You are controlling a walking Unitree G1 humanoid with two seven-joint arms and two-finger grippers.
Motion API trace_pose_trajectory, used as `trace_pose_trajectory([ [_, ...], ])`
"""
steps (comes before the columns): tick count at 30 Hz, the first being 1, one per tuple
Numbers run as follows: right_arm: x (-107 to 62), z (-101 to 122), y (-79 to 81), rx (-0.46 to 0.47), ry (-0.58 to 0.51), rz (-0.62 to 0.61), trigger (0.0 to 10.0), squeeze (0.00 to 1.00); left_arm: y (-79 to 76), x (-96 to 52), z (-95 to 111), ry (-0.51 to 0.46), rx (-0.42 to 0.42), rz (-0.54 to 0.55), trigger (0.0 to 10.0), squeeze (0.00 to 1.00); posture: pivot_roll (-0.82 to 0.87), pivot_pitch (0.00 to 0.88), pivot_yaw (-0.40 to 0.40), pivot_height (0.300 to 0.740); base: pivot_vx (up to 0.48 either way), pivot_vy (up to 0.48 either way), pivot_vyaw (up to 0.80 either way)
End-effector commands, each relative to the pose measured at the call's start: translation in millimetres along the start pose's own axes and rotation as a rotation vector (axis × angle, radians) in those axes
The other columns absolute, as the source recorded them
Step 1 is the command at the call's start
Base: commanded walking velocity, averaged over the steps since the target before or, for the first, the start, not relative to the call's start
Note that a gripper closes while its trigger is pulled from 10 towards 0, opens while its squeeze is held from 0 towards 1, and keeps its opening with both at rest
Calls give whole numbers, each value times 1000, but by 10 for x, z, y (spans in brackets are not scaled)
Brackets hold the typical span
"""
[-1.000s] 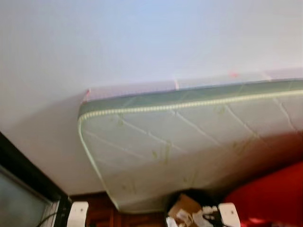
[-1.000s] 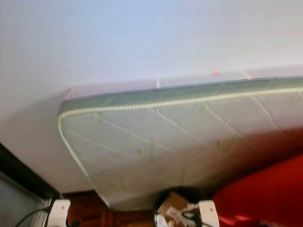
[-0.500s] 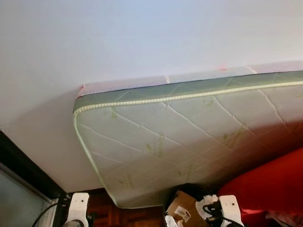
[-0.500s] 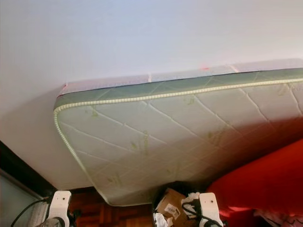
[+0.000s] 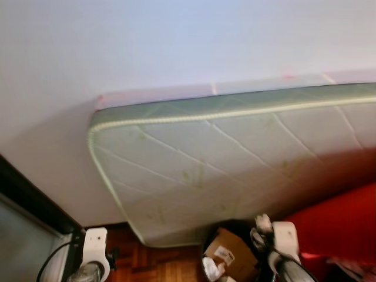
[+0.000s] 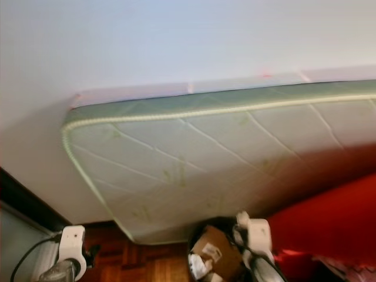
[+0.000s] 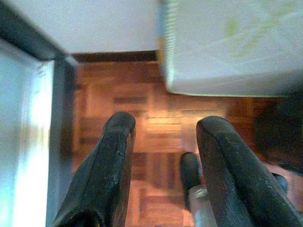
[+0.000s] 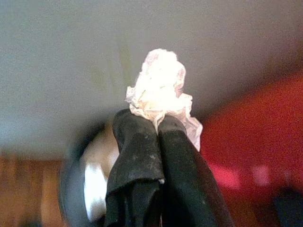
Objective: Clean up the room
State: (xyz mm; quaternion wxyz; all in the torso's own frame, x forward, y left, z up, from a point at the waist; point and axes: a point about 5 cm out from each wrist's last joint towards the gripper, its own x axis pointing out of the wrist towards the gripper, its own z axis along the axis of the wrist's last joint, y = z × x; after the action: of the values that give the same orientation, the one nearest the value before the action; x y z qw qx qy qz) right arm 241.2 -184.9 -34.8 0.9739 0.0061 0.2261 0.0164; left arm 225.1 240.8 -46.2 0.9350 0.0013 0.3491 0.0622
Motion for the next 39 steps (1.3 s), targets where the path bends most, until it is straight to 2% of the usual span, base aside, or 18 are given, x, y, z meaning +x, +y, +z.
trace_pose_trajectory([
  [1, 152, 401, 136, 7, -177, 29, 10000, 0, -51, 8, 3, -8, -27, -3, 10000, 0, 18, 134, -19, 740, 0, 0, 0],
  [8, 208, 558, 197, 20, -234, 37, 10000, 0, -70, 27, 98, -59, -56, 5, 10000, 0, 21, 149, -22, 740, 0, 0, 0],
  [13, 197, 499, 214, 19, -207, 33, 10000, 0, -84, 32, 142, -89, -61, -7, 10000, 0, 35, 159, -20, 740, 0, 0, 0],
  [14, 154, 382, 150, 25, -167, -13, 10000, 0, -89, 32, 150, -95, -60, -12, 10000, 0, 45, 169, -19, 740, 0, 0, 0],
  [19, 2, 80, -53, 55, -71, -135, 10000, 0, -83, 24, 129, -95, -60, -9, 10000, 0, 54, 200, -20, 740, 0, 0, 0],
  [23, -77, -119, -88, 69, 29, -146, 10000, 0, -74, 17, 103, -89, -58, -5, 10000, 0, 46, 210, -16, 740, 0, 0, 0],
  [25, -83, -130, -86, 71, 31, -143, 10000, 0, -73, 16, 100, -88, -57, -5, 10000, 0, 46, 210, -16, 740, 0, 0, 0],
  [26, -111, -205, -74, 58, 74, -135, 10000, 0, -274, 38, 206, -158, -25, -30, 10000, 0, 49, 215, -15, 740, 0, 0, 0],
  [27, -123, -234, -63, 55, 87, -133, 10000, 0, -391, 41, 265, -199, -12, -42, 10000, 0, 54, 218, -17, 740, 0, 0, 0],
  [31, -81, -143, 9, 34, 32, -78, 10000, 0, -369, 34, 256, -207, -20, -24, 10000, 0, 54, 242, -30, 740, 0, 0, 0],
  [35, -40, -83, 48, -1, 22, -40, 10000, 0, -392, 20, 233, -219, -31, -29, 10000, 0, 45, 255, -43, 740, 0, 0, 0],
  [39, 25, 27, 72, -7, -1, -15, 10000, 0, -459, 3, 201, -231, -51, -39, 10000, 0, 31, 266, -50, 715, 0, 0, 0],
])
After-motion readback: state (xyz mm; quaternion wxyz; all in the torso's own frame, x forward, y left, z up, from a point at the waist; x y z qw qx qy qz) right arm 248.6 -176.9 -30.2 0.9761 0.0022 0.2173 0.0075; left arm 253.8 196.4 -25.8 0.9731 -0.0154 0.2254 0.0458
